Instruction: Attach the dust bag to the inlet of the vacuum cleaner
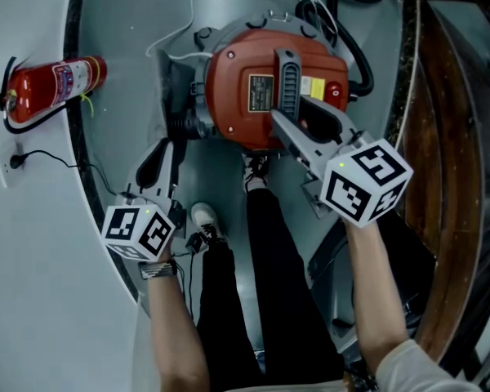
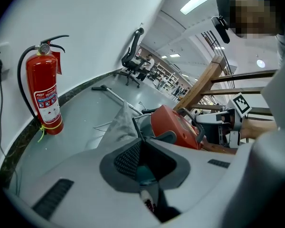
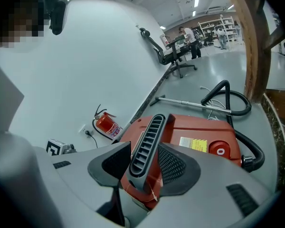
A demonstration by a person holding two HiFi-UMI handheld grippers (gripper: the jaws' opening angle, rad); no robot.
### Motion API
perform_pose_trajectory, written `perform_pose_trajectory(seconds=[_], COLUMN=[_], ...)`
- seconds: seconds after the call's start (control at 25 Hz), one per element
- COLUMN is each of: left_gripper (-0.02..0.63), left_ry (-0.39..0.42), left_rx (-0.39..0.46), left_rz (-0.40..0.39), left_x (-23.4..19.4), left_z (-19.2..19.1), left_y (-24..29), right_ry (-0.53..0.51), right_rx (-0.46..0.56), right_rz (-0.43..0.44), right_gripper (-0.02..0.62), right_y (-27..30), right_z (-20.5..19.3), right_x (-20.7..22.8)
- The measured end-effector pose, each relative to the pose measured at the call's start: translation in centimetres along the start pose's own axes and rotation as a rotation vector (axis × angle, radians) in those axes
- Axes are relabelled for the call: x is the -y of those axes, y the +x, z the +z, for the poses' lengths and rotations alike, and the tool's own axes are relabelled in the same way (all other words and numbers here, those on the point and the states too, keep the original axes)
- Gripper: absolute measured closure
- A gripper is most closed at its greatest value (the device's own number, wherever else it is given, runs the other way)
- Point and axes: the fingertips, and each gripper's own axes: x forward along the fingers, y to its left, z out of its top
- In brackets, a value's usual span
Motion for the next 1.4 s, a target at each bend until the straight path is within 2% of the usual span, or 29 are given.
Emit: perform_pose_trajectory(seconds=[0.48,0.64,0.84,1.04,1.4], left_gripper=[0.577,0.575,0.566,0.563,0.552], left_ry=[0.009,0.014,0.012,0.097,0.187], left_rx=[-0.052,-0.043,0.004,0.057,0.054], left_rz=[-0.06,-0.075,-0.017,0.055,0.091], left_x=[1.0,1.0,0.8,0.8,0.7], left_z=[-0.4,-0.7,-0.5,-0.8,-1.2], left_y=[0.5,0.5,0.0,-0.1,-0.3], right_ry=[-0.002,-0.003,-0.04,-0.045,-0.032], right_rx=[0.002,0.003,-0.014,-0.016,-0.008], right_rz=[0.0,-0.002,0.001,0.01,0.016], right_gripper=[0.42,0.42,0.42,0.42,0.42], right_y=[0.0,0.0,0.0,0.0,0.0], right_z=[-0.1,-0.1,-0.1,-0.1,-0.1], right_x=[0.1,0.1,0.2,0.1,0.2])
